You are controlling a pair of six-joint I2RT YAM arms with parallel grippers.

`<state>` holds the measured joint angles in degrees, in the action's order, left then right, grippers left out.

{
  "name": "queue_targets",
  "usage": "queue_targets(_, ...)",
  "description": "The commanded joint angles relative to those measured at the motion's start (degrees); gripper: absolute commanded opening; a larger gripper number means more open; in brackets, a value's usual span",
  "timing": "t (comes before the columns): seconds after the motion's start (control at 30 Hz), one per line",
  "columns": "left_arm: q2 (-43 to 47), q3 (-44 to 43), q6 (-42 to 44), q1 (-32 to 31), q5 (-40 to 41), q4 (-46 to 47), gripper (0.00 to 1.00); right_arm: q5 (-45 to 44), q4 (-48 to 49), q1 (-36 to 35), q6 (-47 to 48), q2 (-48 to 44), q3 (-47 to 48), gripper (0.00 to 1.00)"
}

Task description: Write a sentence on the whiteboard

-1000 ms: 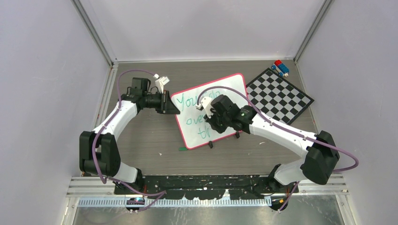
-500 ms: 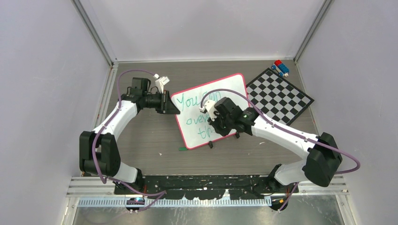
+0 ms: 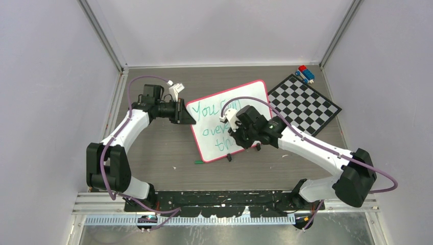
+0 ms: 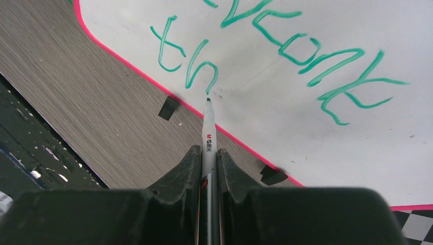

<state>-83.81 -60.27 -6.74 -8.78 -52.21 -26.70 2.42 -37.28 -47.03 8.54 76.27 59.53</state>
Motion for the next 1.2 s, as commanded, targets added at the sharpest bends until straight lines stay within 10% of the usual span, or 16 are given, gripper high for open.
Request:
queue_targets(0.0, -0.65, -1.67, 0.95, -0.29, 2.66, -0.41, 0.00, -1.36, 0.45, -0.08, -0.68, -2.51, 3.31, 0.00)
queue_targets(1.17, 0.12, -1.19, 1.64, -0.28, 3.17, -0.98, 0.00, -3.20, 2.34, 1.54, -1.00, 0.96, 0.73, 0.00)
